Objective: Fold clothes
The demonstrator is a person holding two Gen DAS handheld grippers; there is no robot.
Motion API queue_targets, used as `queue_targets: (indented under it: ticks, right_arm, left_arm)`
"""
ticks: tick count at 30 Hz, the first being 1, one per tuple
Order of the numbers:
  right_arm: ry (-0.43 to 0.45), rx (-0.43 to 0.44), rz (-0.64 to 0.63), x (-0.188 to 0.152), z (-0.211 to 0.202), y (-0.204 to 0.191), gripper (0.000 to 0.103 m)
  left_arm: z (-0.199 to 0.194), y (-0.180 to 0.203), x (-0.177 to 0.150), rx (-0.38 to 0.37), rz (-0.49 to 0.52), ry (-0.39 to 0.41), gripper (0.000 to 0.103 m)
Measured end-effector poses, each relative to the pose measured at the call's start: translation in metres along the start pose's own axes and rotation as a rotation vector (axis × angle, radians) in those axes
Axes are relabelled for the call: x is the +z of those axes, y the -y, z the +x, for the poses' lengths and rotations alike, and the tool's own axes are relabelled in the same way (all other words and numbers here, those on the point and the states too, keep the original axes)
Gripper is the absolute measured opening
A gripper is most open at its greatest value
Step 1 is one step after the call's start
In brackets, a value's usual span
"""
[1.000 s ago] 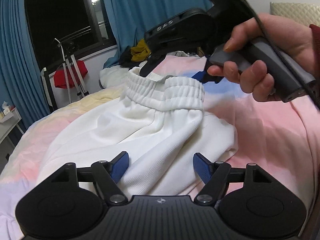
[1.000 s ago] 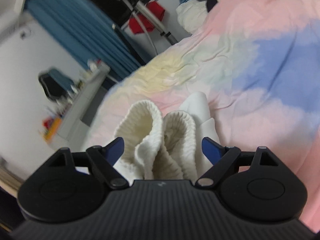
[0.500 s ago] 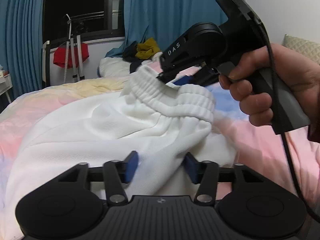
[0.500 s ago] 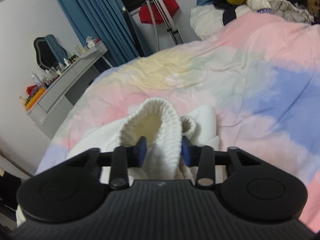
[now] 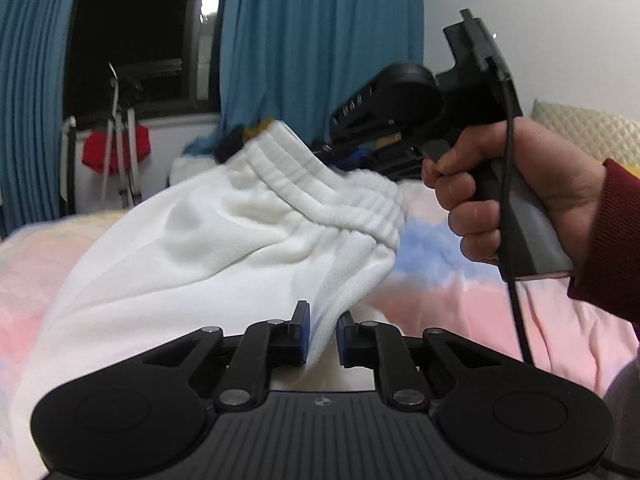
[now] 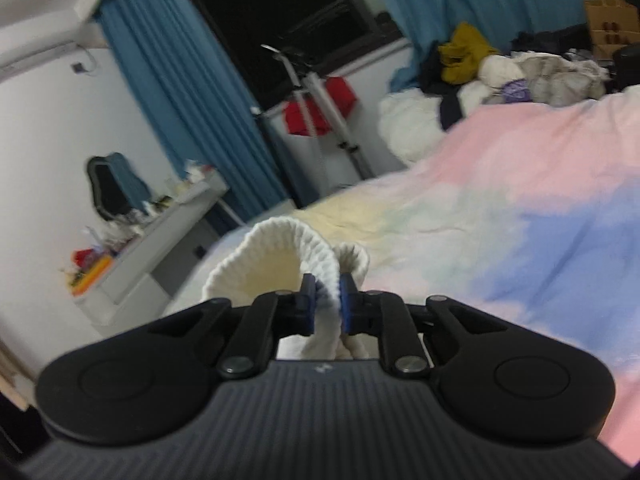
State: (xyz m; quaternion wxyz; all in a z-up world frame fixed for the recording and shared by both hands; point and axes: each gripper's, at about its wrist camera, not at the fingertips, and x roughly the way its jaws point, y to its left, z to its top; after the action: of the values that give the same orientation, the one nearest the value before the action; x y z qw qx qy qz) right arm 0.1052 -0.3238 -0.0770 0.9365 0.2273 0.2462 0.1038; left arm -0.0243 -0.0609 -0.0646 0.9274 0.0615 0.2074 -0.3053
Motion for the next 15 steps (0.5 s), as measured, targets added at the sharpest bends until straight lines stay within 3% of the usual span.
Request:
queue_targets:
  ticks: [3,5,9,12,15]
  right_arm:
    - [-0.101,-0.102,0.047,-0.013,0.024,0.029,0.012]
    - [-0.13,-0.106,0.074,-0.018,0.032,0.037,0.012]
    - [-0.101,-0.081,0.084,-0.017,0.022,0.033,0.012]
    - [-0.067,-0.043,0.12,-0.018,0.002,0.027,0.014]
    - [-0.039,-0.019,0.129,-0.022,-0.021,0.017,0.014]
  left_arm:
    - [0.015,-0.003,-0.008,-0.035,-0.017,-0.089,0.016]
    - [0.017,-0.003,-0.01,-0.03,-0.015,-0.111,0.017]
    - [0.006,-0.005,-0.005,-0.032,-0.032,-0.106,0.021]
    - [-0.021,-0.003,-0.003,-0.026,-0.053,-0.091,0.032]
    - [-0.057,-0.007,0.003,-0.013,-0.079,-0.033,0.055]
